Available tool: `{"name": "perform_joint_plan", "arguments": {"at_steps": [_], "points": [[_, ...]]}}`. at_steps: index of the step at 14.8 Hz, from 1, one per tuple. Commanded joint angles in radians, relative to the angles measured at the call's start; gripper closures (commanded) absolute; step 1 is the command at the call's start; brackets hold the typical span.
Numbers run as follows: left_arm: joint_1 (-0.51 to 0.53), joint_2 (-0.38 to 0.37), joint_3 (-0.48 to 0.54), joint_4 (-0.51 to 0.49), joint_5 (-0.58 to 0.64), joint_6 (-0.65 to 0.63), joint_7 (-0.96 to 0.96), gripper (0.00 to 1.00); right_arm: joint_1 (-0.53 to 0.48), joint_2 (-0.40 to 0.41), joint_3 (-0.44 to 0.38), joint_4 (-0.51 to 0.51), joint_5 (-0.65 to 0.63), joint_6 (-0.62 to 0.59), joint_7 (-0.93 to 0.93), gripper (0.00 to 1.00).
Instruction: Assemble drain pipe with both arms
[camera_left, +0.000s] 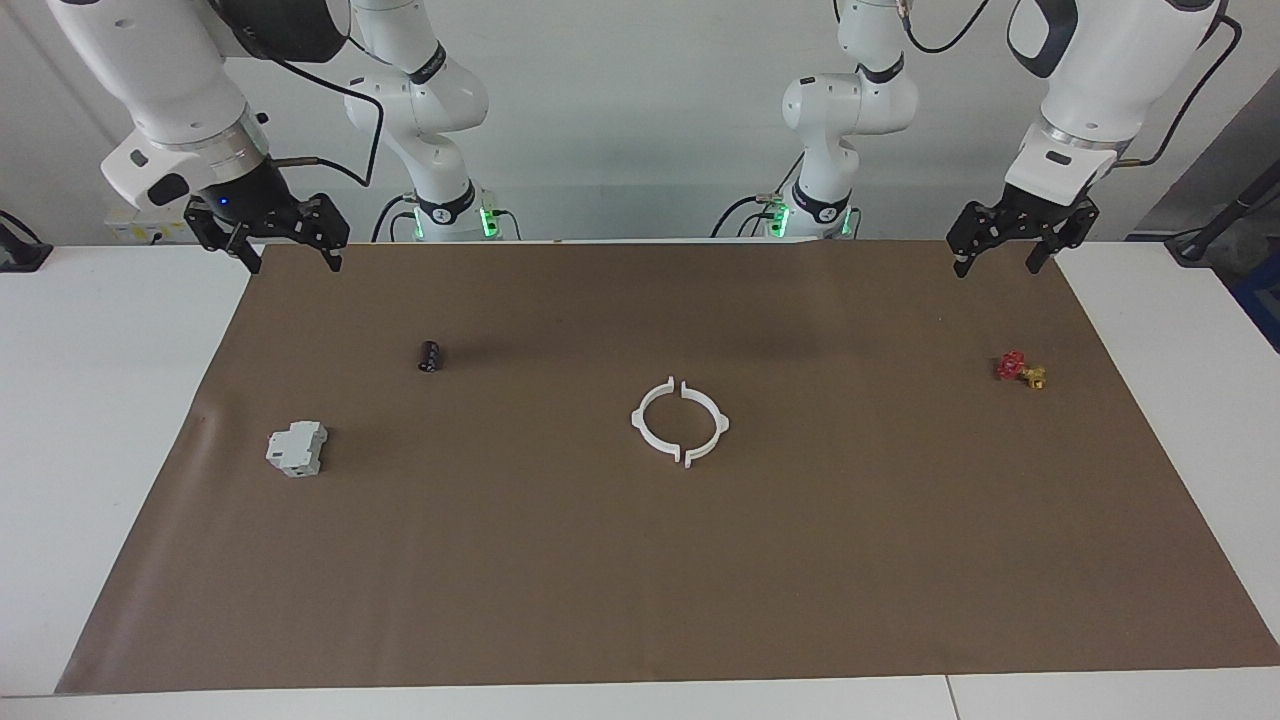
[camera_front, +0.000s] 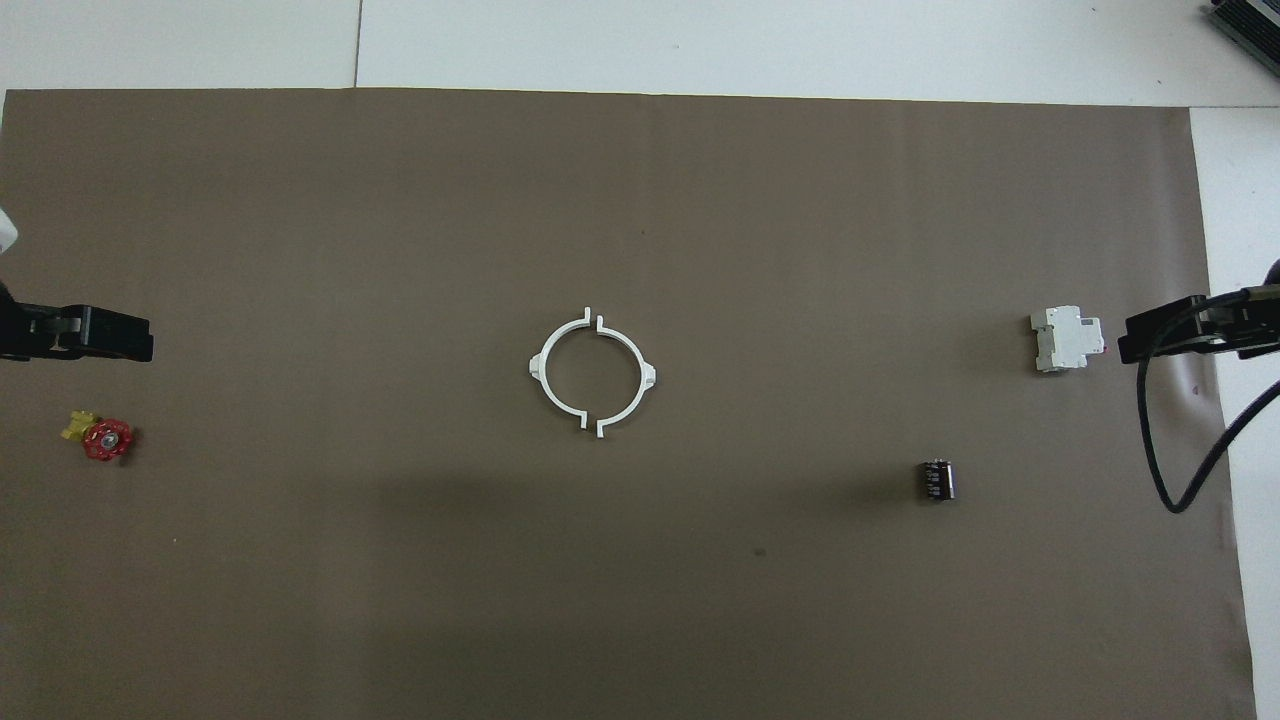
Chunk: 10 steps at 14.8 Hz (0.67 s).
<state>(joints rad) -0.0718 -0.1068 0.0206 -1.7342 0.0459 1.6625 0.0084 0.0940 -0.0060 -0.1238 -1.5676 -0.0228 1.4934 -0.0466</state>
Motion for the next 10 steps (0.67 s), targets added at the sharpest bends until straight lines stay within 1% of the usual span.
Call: {"name": "perform_joint_plan", "arguments": {"at_steps": [1,5,8,10], "points": [[0.003,-0.017,0.002,-0.008,-0.015,-0.003,0.022,0.0,-0.008,0.003,0.009,0.009,-0.005,-0.005,0.022,0.0],[0.003,-0.02,0.004,-0.013,-0.015,0.0,0.022,0.0,-0.008,0.003,0.009,0.011,-0.005,-0.005,0.022,0.0],[0.001,-0.008,-0.001,0.041,-0.015,-0.078,0.018,0.0,-0.008,0.003,0.009,0.009,-0.005,-0.005,0.021,0.0],[0.001,-0.014,-0.008,0.039,-0.015,-0.061,0.013,0.0,-0.008,0.003,0.009,0.011,-0.005,-0.005,0.021,0.0]]}}
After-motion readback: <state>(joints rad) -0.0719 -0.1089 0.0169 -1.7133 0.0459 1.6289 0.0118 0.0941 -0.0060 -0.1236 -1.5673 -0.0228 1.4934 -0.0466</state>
